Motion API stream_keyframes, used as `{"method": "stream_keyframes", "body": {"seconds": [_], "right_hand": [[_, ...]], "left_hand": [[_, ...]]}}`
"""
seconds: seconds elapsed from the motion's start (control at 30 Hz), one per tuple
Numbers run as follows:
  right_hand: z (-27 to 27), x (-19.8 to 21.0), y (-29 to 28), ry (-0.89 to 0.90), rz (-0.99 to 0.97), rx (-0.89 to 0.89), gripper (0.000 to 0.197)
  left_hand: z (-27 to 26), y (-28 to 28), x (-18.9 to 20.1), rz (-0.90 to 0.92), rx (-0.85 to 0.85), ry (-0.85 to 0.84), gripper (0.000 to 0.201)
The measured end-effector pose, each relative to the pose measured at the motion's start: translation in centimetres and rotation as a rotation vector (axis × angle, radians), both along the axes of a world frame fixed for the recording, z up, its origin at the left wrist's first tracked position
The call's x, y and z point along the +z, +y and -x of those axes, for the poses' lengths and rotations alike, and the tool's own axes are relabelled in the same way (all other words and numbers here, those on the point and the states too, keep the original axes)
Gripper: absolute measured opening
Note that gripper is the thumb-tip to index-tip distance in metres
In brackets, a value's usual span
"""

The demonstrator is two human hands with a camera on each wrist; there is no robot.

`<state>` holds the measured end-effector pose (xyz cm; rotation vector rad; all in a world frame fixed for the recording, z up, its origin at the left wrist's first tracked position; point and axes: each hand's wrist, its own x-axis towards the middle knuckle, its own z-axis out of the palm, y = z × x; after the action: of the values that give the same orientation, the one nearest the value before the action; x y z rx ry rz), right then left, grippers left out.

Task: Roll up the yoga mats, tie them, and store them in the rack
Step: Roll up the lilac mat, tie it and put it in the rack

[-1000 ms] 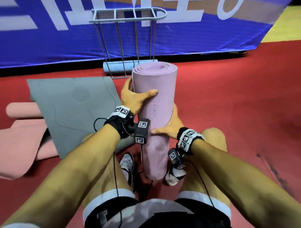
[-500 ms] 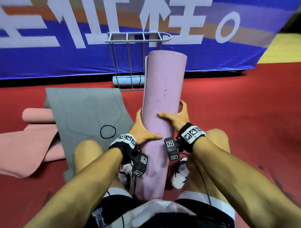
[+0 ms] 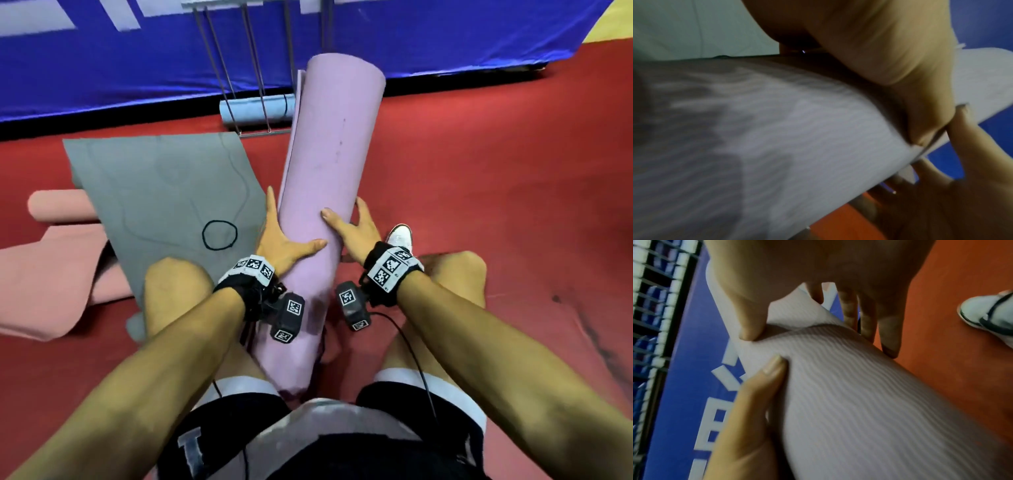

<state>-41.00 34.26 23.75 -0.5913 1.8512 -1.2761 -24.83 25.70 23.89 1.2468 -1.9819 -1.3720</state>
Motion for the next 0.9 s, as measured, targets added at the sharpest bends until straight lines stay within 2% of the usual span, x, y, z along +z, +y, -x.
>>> {"method": "stream_keyframes", "body": {"seconds": [0.1, 0.17, 0.23, 0.3, 0.37, 0.43, 0.5, 0.67, 0.77, 0.9], "right_hand": [[-0.6, -2.7, -1.4, -0.053, 0.002, 0.043, 0.084], [-1.2, -4.0, -2.1, -0.134, 0.016, 0.103, 0.077], [-1.2, -6.2, -3.1, -0.185, -0.038, 0.201, 0.079], [-1.1, -7.8, -3.5, -0.069, -0.21, 0.361, 0.079], [-1.1, -10.1, -3.8, 0.249, -0.409, 0.571, 0.073], [-1.7, -12.5, -3.7, 0.504, -0.494, 0.774, 0.065], [-2.8, -14.8, -3.3, 0.649, -0.551, 0.921, 0.064], [-6.1, -21.3, -2.7, 0.763, -0.595, 1.249, 0.066], [-7.2, -24.6, -2.6, 0.788, -0.614, 1.285, 0.069], [-7.8, -28.3, -3.6, 0.812, -0.633, 1.309, 0.074]], "left_hand": [[0.0, -0.5, -2.9, -0.005, -0.007, -0.232, 0.168], [-0.4, -0.7, -4.5, -0.048, 0.031, -0.299, 0.168], [-1.0, -1.2, -6.8, -0.068, 0.097, -0.337, 0.166], [-1.9, -1.4, -8.8, -0.072, 0.164, -0.406, 0.162], [-3.0, -1.8, -10.7, -0.093, 0.201, -0.501, 0.157], [-3.8, -2.4, -12.6, -0.126, 0.203, -0.595, 0.152], [-4.4, -2.8, -14.5, -0.156, 0.193, -0.701, 0.149], [-5.2, -3.7, -20.2, -0.19, 0.208, -0.867, 0.141], [-4.8, -4.3, -22.6, -0.234, 0.18, -0.926, 0.135], [-4.8, -4.3, -26.4, -0.043, 0.23, -0.92, 0.129]]}}
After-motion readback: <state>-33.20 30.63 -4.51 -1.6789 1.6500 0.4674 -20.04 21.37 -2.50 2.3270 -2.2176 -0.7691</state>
